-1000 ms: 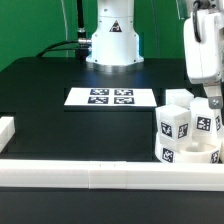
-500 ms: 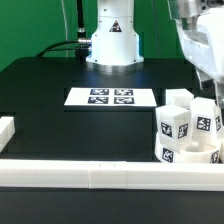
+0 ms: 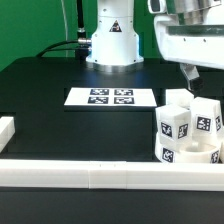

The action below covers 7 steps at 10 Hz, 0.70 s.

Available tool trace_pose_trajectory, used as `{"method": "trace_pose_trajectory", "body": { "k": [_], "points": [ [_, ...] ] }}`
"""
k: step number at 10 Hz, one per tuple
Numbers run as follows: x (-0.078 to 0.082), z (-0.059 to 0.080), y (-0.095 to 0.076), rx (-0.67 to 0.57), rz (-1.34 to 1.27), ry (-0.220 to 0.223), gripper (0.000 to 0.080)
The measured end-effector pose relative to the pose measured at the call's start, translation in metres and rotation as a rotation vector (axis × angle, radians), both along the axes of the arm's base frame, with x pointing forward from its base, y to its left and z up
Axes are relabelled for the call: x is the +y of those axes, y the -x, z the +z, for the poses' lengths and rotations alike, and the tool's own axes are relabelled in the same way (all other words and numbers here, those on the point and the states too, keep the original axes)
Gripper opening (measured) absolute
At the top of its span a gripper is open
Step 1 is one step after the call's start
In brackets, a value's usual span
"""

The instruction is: Assemble stool

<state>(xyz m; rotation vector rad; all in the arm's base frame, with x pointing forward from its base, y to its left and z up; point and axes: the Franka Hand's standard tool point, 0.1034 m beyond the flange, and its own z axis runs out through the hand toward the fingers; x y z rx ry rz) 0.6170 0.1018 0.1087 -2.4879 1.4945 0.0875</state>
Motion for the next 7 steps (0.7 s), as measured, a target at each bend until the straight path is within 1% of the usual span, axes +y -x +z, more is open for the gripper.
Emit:
{"method": "trace_pose_trajectory", "body": {
  "k": [1, 2, 3, 5, 6, 7],
  "points": [
    [-0.0010, -0.0005, 0.0042, 0.006, 0.162, 0.037, 0.0648],
    [-0.0025, 0.0006, 0.0031, -0.019, 0.300, 0.068, 0.0648],
    [-0.0031, 0.0011, 0.0033, -0.035, 0.425, 0.085, 0.0648],
    [-0.0009, -0.0009, 0.0031, -0.037, 0.687, 0.106, 0.0648],
    [-0.0028, -0.0010, 0.0011, -0.048, 0.692, 0.112, 0.0648],
    [-0.0050, -0.0015, 0.0012, -0.061, 0.775, 0.118, 0.0648]
  ]
}}
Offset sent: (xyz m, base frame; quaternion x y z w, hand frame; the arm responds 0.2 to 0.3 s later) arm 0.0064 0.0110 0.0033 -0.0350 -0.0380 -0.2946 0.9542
